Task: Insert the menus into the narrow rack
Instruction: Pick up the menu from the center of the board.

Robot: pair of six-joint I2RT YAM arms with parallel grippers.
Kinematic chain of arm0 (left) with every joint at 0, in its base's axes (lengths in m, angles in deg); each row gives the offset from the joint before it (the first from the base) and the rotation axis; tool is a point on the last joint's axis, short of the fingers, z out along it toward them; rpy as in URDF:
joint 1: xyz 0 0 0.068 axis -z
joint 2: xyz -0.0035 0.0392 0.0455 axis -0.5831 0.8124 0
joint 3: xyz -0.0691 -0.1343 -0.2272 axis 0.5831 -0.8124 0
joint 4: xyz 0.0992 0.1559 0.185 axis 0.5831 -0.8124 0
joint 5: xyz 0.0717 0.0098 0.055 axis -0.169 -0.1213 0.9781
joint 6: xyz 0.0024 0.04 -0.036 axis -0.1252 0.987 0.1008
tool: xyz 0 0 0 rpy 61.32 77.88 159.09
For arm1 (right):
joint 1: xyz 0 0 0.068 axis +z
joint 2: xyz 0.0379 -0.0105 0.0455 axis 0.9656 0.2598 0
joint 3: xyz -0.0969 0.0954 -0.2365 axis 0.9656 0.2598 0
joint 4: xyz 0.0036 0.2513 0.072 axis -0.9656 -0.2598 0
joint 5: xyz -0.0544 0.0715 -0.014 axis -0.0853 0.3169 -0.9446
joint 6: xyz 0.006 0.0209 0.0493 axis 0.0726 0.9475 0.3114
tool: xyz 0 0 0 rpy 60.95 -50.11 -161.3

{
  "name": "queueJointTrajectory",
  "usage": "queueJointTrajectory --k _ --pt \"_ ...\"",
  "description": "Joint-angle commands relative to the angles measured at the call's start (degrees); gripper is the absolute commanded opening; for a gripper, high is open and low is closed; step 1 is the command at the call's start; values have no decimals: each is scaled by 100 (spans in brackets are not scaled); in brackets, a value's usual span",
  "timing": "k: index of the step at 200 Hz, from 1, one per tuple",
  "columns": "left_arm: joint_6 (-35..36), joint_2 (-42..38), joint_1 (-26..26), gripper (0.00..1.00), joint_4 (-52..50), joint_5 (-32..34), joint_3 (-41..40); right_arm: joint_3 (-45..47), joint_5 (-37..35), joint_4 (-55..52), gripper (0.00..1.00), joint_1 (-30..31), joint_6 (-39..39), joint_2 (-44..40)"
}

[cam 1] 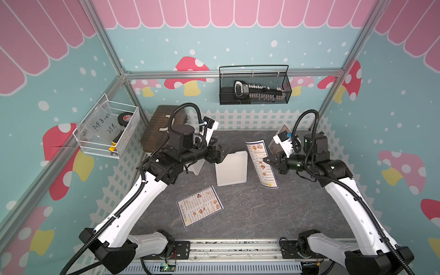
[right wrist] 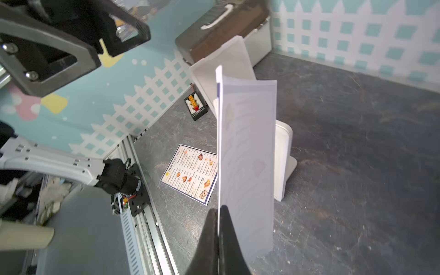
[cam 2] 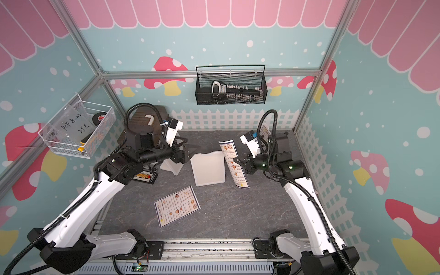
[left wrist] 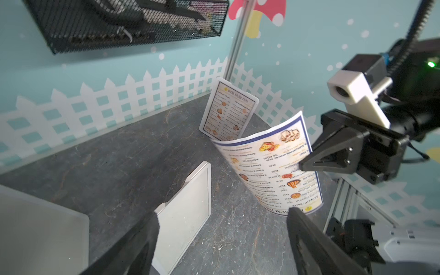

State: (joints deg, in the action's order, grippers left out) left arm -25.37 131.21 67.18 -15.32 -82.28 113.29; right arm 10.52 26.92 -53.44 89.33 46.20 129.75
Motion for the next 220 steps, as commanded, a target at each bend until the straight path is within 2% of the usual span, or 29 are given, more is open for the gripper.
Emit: queueJointTrajectory --k 1,34,106,118,139,165,190,220 --pt "1164 102 15 83 -1182 -1016 596 -590 659 -1188 0 203 -1395 313" --pt "1396 315 83 83 -1680 -1652 1156 -1175 787 -1945 0 626 -2193 678" --pt "1683 1045 612 84 -2194 -2071 1688 -1381 1054 -2277 0 1165 -2634 1040" --pt "1758 1168 678 77 -2312 -2173 1810 -1382 1015 -2294 0 1180 -2645 1063" --pt "1848 1290 747 60 -2464 -2442 1914 -1359 911 -2304 0 1176 -2636 1068" --pt "1923 1284 778 43 -2569 -2431 1896 -1340 851 -2286 0 1178 -2618 1034" --pt "1972 1197 777 31 -2579 -2312 1796 -1323 850 -2265 0 1179 -2601 1016" --pt "1998 1118 778 25 -2581 -2159 1752 -1329 847 -2260 0 1177 -2592 990"
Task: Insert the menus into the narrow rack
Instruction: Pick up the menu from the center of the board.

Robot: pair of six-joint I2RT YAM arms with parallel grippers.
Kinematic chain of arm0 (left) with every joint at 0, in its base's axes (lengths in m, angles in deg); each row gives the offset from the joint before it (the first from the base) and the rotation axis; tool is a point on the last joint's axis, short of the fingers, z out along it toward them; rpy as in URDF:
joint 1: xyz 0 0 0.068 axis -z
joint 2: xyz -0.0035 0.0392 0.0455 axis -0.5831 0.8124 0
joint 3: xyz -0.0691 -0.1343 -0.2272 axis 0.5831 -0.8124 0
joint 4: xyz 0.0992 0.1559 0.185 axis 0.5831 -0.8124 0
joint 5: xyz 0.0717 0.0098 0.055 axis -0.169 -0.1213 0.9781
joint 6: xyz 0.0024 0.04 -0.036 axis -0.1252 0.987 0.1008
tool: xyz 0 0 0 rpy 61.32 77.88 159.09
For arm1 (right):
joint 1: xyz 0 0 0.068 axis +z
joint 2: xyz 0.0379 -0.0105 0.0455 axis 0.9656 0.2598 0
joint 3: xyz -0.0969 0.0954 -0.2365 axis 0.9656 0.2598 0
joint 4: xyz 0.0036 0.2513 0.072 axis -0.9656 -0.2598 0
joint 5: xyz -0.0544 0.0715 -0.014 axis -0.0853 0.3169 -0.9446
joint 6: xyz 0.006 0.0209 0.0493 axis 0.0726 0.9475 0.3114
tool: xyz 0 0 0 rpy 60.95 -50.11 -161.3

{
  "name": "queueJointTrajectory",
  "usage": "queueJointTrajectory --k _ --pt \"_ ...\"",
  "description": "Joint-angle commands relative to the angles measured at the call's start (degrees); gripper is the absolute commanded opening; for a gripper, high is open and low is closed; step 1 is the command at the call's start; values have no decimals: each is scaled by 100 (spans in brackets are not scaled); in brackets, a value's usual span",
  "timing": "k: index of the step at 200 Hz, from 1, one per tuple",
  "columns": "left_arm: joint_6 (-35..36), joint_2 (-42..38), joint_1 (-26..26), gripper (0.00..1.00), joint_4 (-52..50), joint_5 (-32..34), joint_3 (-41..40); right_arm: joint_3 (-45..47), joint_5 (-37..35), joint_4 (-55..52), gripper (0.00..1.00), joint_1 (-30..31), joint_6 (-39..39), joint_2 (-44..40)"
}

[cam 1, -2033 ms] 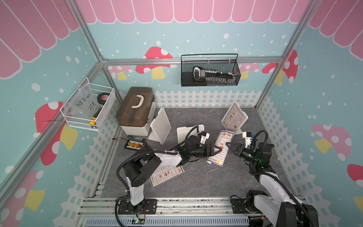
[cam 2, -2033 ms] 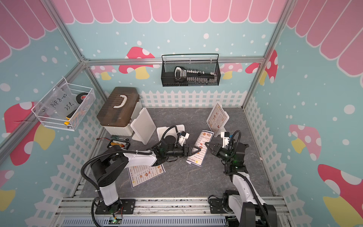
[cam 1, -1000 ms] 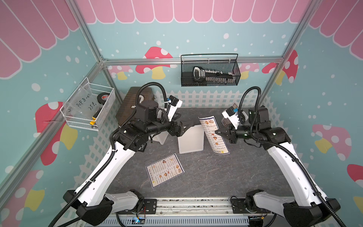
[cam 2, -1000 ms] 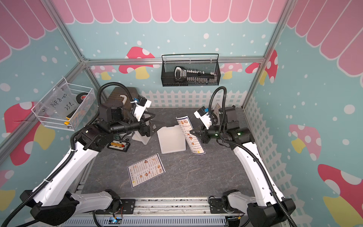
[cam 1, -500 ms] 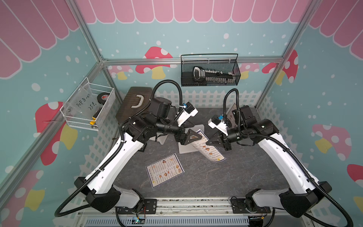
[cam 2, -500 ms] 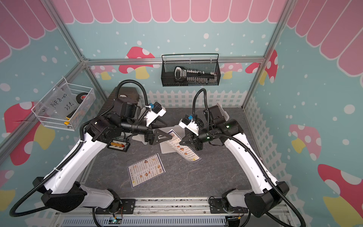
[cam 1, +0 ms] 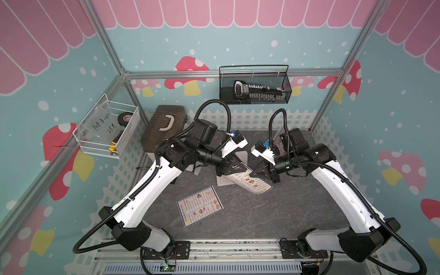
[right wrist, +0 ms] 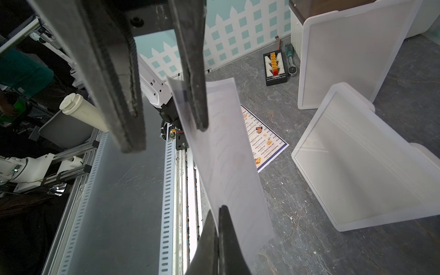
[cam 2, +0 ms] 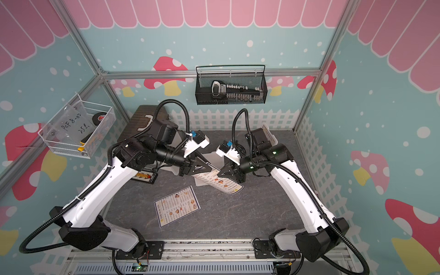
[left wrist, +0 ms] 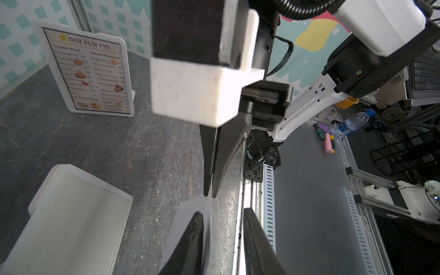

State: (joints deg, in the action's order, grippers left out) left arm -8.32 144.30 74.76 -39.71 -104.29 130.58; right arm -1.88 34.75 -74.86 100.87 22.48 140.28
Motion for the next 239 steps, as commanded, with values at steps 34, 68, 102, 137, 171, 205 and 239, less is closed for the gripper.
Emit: queueJointTrajectory --k 34,68,102,137,171,205,239 --pt "324 -229 20 8 -145 235 7 -62 91 -118 0 22 -220 -99" --pt "329 -262 14 0 -138 347 23 -42 82 -4 3 19 -151 -199" --pt "86 -505 -19 0 298 803 -89 458 -470 1317 36 -22 724 -739" --pt "-500 -1161 -136 0 1553 1280 -577 1117 -513 3120 46 -473 1949 -1259" --pt "-697 -1692 -150 0 2405 1860 -762 1663 -667 4890 53 -736 2989 -1601" --pt "-1023 -1949 -306 0 3026 2114 -692 2519 -1825 6683 55 -736 3694 -2134" --pt "-1388 -2061 -411 0 3519 2132 -679 2970 -1648 7699 71 -732 3994 -2332"
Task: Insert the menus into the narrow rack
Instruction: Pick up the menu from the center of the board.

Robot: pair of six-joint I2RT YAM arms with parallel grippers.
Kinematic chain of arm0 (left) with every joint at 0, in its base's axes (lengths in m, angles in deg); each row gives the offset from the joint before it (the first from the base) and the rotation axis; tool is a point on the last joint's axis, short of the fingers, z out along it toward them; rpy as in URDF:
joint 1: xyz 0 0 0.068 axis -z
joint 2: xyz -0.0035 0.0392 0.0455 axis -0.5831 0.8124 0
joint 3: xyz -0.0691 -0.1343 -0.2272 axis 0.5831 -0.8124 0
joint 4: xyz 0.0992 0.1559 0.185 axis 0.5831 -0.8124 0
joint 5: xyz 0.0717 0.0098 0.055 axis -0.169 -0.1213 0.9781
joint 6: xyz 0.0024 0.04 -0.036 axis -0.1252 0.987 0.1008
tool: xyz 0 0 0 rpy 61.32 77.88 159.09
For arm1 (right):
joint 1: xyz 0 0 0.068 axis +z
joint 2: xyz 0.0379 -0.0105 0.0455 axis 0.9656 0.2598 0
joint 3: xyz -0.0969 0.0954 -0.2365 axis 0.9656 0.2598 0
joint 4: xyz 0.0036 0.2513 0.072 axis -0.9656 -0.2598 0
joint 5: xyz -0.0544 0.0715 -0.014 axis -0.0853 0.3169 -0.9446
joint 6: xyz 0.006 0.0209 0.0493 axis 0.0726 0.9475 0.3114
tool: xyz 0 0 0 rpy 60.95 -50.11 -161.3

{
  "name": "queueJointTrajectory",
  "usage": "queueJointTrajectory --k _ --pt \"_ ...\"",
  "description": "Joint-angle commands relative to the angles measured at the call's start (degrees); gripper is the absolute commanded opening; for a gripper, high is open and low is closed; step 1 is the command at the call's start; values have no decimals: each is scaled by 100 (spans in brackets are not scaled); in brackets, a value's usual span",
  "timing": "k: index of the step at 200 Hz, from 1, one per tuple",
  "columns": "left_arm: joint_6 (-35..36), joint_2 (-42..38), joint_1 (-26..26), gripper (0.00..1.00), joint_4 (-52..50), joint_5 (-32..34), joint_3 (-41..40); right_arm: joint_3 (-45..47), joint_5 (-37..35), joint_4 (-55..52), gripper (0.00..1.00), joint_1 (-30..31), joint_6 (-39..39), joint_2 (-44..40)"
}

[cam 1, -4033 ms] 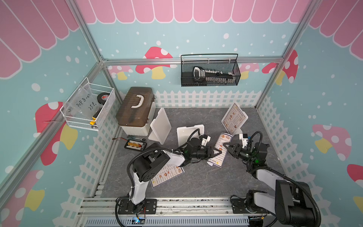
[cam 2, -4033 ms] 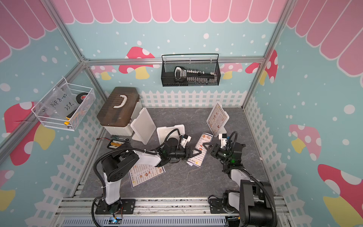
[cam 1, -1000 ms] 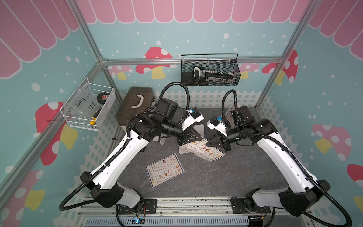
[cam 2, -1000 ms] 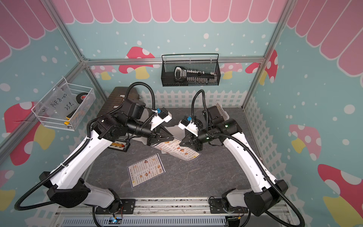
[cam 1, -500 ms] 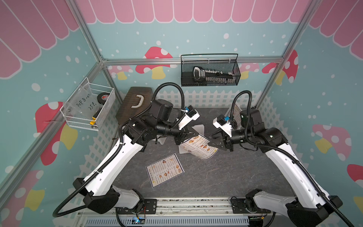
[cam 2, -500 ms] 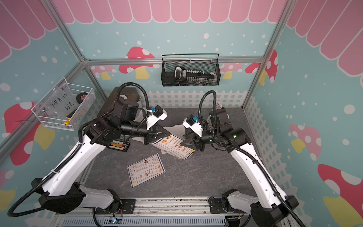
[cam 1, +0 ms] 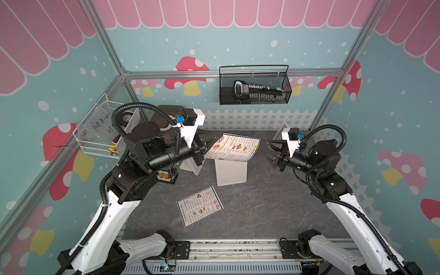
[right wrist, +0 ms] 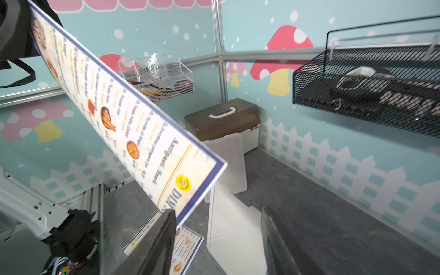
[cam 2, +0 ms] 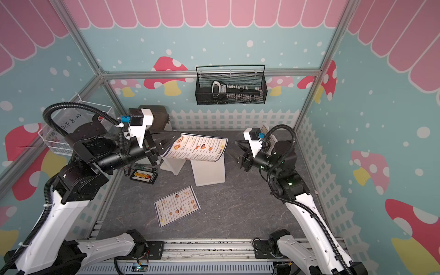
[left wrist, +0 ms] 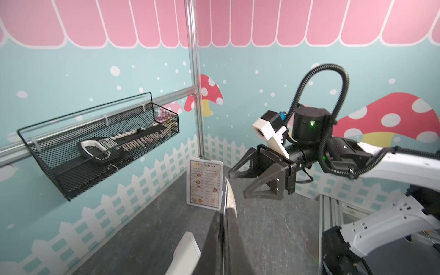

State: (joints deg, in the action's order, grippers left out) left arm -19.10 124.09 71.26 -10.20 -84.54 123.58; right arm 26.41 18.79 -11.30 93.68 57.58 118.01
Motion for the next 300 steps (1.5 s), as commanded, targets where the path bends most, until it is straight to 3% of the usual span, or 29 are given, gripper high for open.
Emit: queueJointTrajectory --k 1,41,75,149,172,207,253,300 --pt "-318 -41 -61 0 577 155 21 139 -25 1372 72 -16 499 -100" --pt "-502 -79 -75 0 810 -35 92 174 1116 2632 83 -11 1480 401" --pt "-615 -148 -76 0 1000 -176 98 79 1397 3193 93 -18 1834 861" --pt "-852 -184 -88 0 1361 -284 -8 -179 2015 4252 95 90 2437 1493" --pt "-960 -221 -97 0 1529 -82 -127 -180 2236 4763 89 160 2844 1556" --pt "-1072 -263 -114 0 1698 97 -298 -149 2406 5576 61 449 3612 1774" --pt "-1091 -314 -144 0 1703 183 -355 -93 2199 5923 36 591 3889 1970" --pt "-1103 -434 -193 0 1725 343 -484 -10 2047 5919 26 594 3894 1923"
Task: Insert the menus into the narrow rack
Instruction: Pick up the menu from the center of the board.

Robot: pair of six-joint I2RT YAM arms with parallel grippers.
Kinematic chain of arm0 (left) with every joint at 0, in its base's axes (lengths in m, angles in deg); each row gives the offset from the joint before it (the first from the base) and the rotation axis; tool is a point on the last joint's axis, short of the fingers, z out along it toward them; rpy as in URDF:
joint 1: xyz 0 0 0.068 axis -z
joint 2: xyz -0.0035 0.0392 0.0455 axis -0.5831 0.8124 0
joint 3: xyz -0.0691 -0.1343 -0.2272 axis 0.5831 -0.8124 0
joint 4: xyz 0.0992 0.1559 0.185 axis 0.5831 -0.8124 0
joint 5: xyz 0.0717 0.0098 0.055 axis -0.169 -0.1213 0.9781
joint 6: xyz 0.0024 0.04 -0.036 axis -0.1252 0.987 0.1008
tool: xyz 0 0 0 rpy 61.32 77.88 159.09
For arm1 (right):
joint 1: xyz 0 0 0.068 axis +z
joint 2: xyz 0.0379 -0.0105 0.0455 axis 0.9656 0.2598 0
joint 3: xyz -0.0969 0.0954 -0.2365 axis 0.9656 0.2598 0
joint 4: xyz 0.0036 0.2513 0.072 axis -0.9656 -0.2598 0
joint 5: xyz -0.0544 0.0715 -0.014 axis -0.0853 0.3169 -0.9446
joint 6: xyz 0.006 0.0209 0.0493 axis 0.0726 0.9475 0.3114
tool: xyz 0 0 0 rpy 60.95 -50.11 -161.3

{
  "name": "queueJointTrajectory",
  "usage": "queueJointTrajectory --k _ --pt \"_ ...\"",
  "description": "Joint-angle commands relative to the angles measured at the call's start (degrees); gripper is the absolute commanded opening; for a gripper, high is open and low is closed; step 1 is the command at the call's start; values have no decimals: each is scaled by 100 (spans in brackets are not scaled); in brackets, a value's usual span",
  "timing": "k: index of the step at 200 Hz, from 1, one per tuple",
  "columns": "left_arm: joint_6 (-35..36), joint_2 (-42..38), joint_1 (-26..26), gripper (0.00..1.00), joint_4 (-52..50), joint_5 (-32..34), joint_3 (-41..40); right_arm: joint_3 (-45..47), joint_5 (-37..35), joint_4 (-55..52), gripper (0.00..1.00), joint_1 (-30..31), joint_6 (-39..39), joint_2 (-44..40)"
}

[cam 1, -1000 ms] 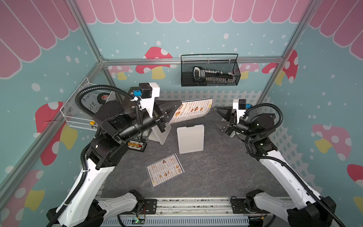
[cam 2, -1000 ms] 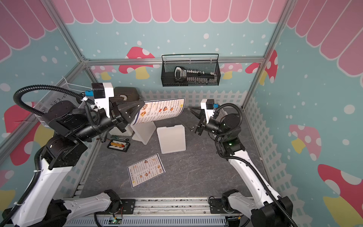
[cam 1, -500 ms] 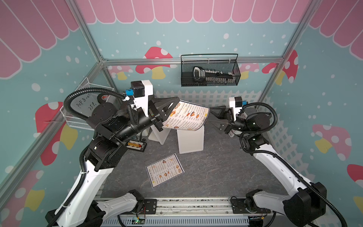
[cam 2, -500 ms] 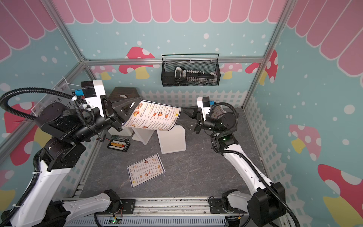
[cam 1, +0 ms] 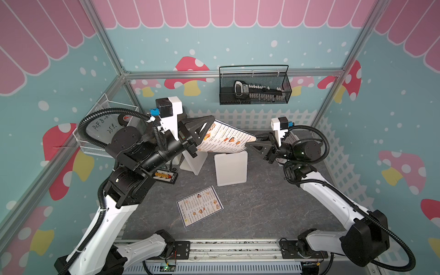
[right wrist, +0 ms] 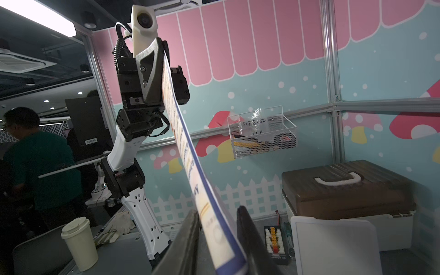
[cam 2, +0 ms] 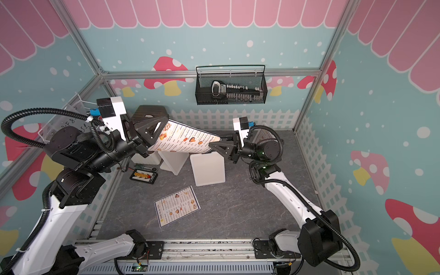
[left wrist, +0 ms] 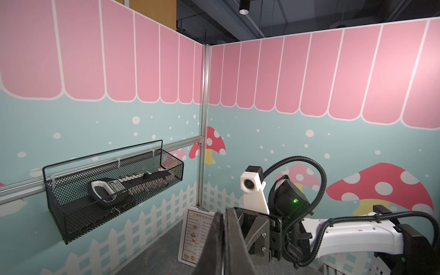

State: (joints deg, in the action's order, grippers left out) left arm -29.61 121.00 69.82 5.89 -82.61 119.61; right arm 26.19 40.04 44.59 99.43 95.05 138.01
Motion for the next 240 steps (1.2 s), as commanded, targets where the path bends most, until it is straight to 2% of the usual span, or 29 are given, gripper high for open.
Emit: queueJointTrajectory --k 1,126,151,165,172,187,195,204,223,240 --pt "-50 -124 -49 0 118 157 -93 6 -76 334 26 20 150 -76" --pt "-135 -270 -131 0 266 360 -322 161 -339 420 7 18 175 -202" --pt "-138 -307 -163 0 205 431 -374 145 -313 130 0 17 -21 -251" --pt "-90 -298 -189 0 -40 465 -337 103 -239 -269 0 11 -260 -328" --pt "-25 -286 -200 2 -237 499 -287 68 -199 -631 0 7 -485 -390" --pt "194 -216 -273 41 -857 575 -91 -106 -127 -1986 0 -6 -1300 -588" --pt "351 -147 -323 55 -1292 709 82 -336 -197 -3305 0 -2 -2182 -717" --pt "545 -53 -369 66 -1817 906 320 -650 -403 -4866 0 2 -3266 -823" --pt "894 144 -442 71 -2648 1148 697 -1370 -1082 -7508 0 3 -5094 -812" --pt "1213 299 -454 75 -3130 961 816 -1925 -1560 -8977 0 11 -6107 -694"
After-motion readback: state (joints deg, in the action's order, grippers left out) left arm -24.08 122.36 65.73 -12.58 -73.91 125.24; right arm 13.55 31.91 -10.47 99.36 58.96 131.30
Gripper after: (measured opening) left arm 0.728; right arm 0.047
